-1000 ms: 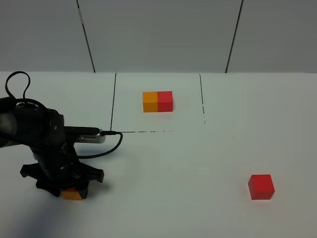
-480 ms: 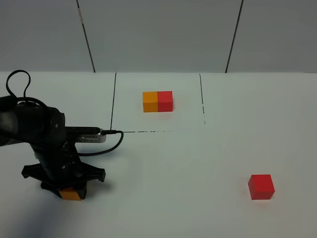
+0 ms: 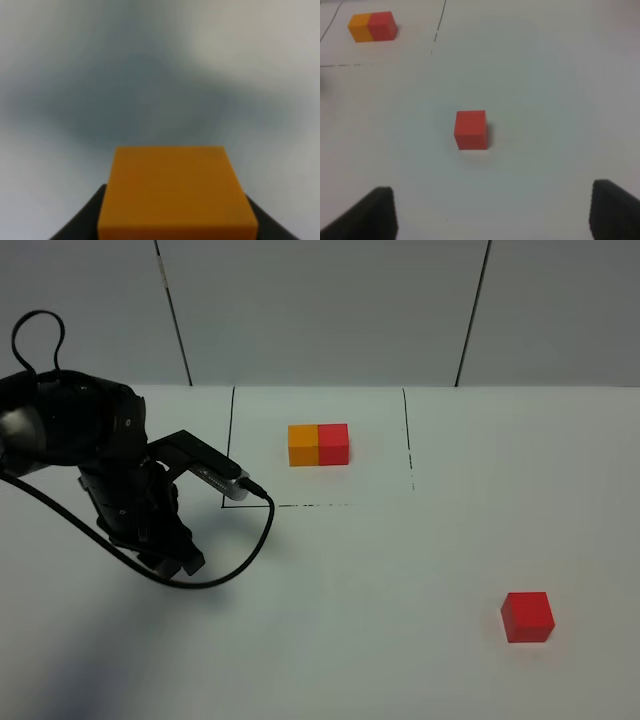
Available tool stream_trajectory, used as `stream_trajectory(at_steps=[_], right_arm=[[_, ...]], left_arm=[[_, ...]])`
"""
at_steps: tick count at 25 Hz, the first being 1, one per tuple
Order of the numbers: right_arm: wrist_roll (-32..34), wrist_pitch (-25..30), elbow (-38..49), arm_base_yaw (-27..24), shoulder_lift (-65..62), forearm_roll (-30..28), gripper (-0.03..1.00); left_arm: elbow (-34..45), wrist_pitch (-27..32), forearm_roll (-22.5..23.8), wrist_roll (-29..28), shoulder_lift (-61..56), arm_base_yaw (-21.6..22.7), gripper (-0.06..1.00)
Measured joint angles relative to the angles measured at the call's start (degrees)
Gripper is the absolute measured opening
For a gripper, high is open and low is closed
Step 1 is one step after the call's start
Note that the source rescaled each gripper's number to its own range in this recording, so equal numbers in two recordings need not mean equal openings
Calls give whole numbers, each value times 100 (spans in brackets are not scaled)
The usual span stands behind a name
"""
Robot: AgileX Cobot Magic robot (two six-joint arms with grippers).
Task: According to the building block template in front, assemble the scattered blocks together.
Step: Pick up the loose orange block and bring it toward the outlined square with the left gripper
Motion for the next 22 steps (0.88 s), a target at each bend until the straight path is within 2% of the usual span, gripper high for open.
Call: stream_trajectory(at_steps=[4, 9, 15, 22], right_arm=[[0, 0, 0, 0, 0, 0, 58], [0, 0, 0, 0, 0, 0, 58], [0, 0, 0, 0, 0, 0, 58], [0, 0, 0, 0, 0, 0, 58]], left_arm=[[-519, 588, -72, 1370, 41, -175, 0], [-1350, 1244, -66, 2259, 478, -535, 0], [-2542, 1553, 0, 2676, 1327, -1136, 0], [-3834, 1701, 342, 2764, 2394, -1818, 0]])
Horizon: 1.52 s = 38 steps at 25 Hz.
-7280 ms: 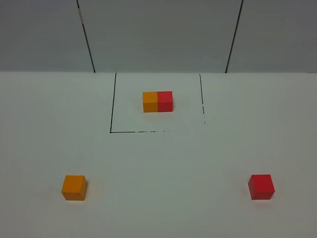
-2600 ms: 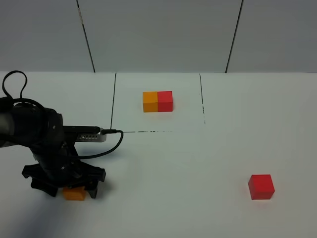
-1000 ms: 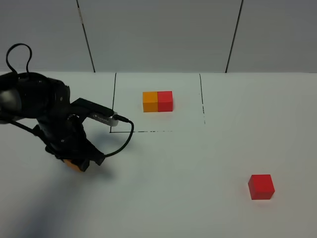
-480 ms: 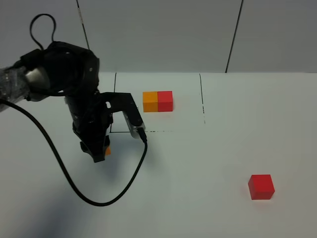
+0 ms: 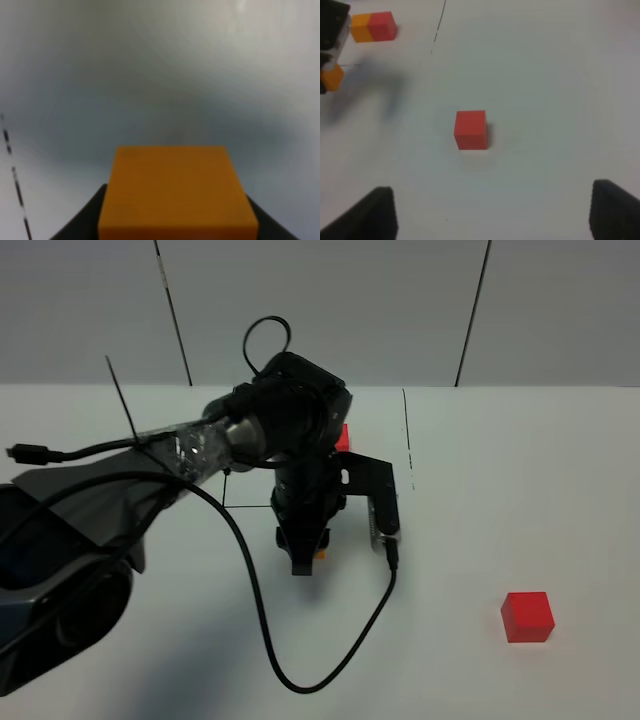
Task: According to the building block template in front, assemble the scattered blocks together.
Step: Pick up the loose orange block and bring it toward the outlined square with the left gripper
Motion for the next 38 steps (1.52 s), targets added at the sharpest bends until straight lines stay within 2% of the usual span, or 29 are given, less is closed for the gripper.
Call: stream_trajectory(at_steps=[7, 14, 38], right_arm=[[0, 0, 0, 0, 0, 0, 58], [0, 0, 0, 0, 0, 0, 58], [0, 0, 0, 0, 0, 0, 58]], left_arm=[[-640, 166, -49, 77, 594, -229, 0], [-647, 166, -281, 233, 640, -229, 0], [-658, 166, -293, 258, 705, -229, 0]])
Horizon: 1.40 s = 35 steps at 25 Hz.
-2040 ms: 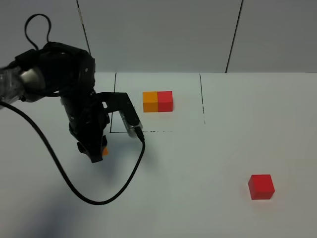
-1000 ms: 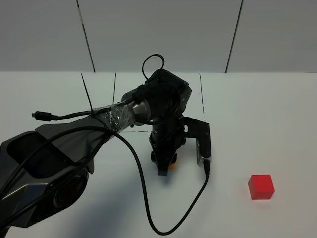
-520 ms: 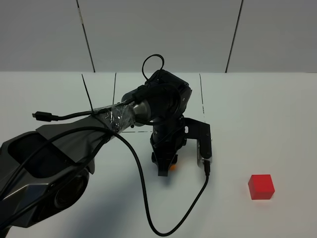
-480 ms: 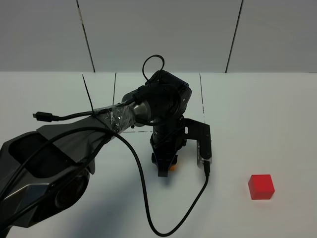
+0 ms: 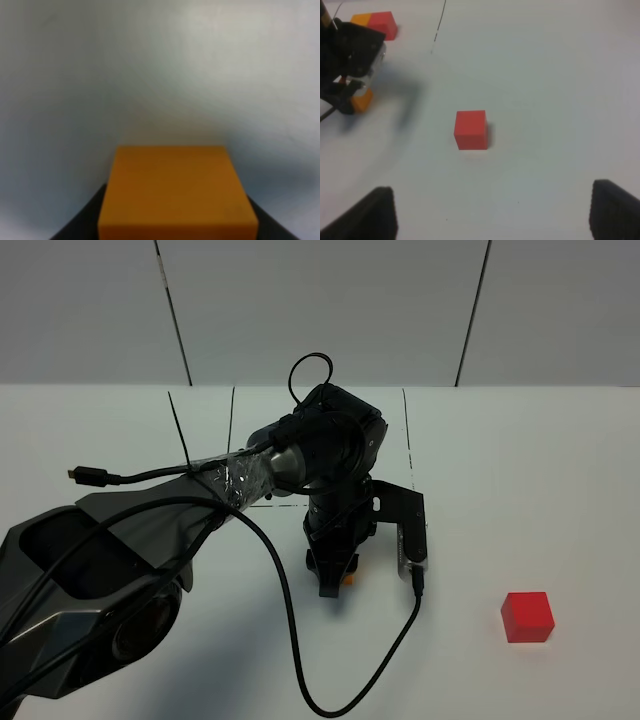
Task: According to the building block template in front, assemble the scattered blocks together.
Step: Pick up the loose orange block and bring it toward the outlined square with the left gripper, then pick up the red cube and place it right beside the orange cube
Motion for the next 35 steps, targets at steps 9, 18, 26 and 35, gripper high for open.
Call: stream_trajectory(at_steps=[9, 18, 26, 35], right_arm=[[0, 0, 0, 0, 0, 0, 58], [0, 0, 0, 0, 0, 0, 58], [0, 0, 0, 0, 0, 0, 58], [0, 0, 0, 0, 0, 0, 58]], left_arm=[[-10, 0, -49, -14, 0, 0, 8], [-28, 0, -128, -438, -72, 0, 99], [-33, 0, -155, -864, -665, -2, 100], [-33, 15, -49, -2474, -1613, 69, 97]])
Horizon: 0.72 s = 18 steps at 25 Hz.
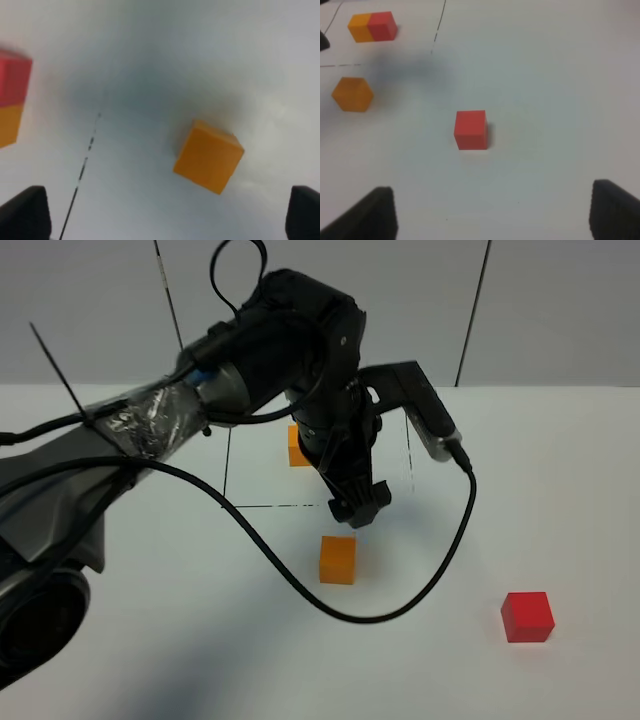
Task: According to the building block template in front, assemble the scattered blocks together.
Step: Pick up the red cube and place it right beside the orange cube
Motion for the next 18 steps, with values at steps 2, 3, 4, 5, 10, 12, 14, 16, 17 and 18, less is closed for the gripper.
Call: stream_trajectory(at_steps=[2, 3, 4, 5, 10, 12, 14, 16, 17, 18], right_arm=[[0, 0, 0, 0, 0, 0, 58], [0, 0, 0, 0, 0, 0, 58], [0, 0, 0, 0, 0, 0, 58], [0, 0, 0, 0, 0, 0, 58], [0, 0, 0, 0, 0, 0, 58], [0, 0, 0, 0, 0, 0, 58], [0, 0, 0, 0, 0, 0, 58], [0, 0, 0, 0, 0, 0, 58], [0, 0, 0, 0, 0, 0, 58], [0, 0, 0, 0, 0, 0, 58]], left_arm=[[0, 0, 0, -227, -182, 166, 96], [0, 3, 0, -306, -269, 278, 96], [0, 3, 0, -382, -342, 382, 96], [0, 3, 0, -445, -402, 514, 96], [0, -2, 0, -891, -665, 1203, 93], [12, -2, 0, -1076, -835, 1493, 92], [131, -2, 0, -1202, -1050, 1827, 91], [355, -2, 0, -1243, -1354, 2147, 89], [501, -2, 0, -1266, -1496, 2330, 89], [679, -2, 0, -1308, -1683, 2493, 89]])
